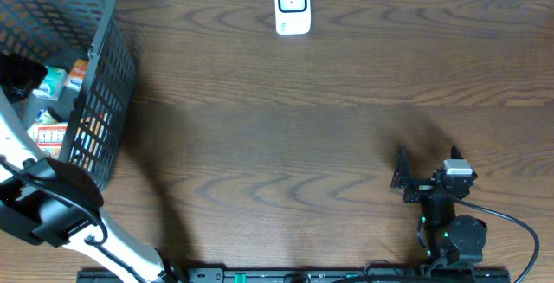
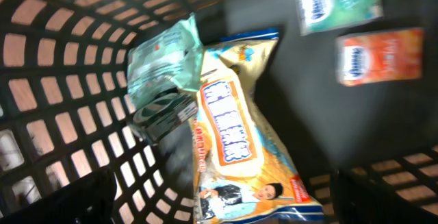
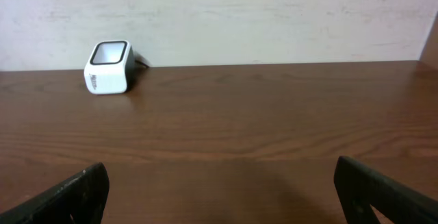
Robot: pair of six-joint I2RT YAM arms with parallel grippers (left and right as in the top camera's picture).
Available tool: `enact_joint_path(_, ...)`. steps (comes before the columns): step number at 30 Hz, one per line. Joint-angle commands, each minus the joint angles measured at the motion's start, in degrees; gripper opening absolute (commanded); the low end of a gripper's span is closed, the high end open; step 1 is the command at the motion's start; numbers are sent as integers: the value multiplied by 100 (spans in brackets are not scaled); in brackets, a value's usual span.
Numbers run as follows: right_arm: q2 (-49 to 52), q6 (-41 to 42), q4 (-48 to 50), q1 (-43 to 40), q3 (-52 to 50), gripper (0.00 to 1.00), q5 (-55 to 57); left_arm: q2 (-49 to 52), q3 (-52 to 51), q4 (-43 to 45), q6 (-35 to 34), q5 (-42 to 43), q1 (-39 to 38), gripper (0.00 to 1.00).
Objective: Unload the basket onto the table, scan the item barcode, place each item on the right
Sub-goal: 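Reach the left gripper into the grey basket toward the yellow snack bag, then grasp the yellow snack bag with the left gripper and lift it out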
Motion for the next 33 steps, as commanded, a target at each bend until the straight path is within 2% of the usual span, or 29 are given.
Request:
enact_joint_path(1, -35, 42, -7, -28, -20, 99, 44, 249, -120, -90, -275, -229, -20, 98)
enact_joint_path(3, -35, 42, -7, -28, -20, 99, 44, 297, -214, -107, -278, -72, -37, 99)
enact_joint_path(6, -35, 42, -9, -28, -20, 99, 44, 323, -404, -72, -278, 234, -63, 88)
enact_joint_path(7, -35, 42, -9, -28, -20, 99, 44, 323, -481, 9, -275, 306, -61, 87)
enact_joint_path(10, -35, 42, -9, -28, -20, 99, 44, 326, -671, 282, -205, 313, -59, 87)
enact_joint_path(11, -35, 42, -9, -28, -20, 99, 44, 326, -732, 341, -212, 317, -50, 98)
enact_joint_path(17, -35, 42, -9, -28, -20, 99, 44, 326, -1156, 481, -203, 321, -116, 98)
enact_joint_path(24, -35, 42, -9, -28, -20, 99, 44, 326, -1530, 942, 127, 256, -326, 98)
enact_joint_path(28, -35, 42, -9, -28, -20, 99, 44, 328, -1843, 1054, -636, -179, -374, 98)
enact_joint_path(33, -35, 42, -7, -28, -20, 99, 44, 326, -2223, 1366, -640, -179, -374, 98)
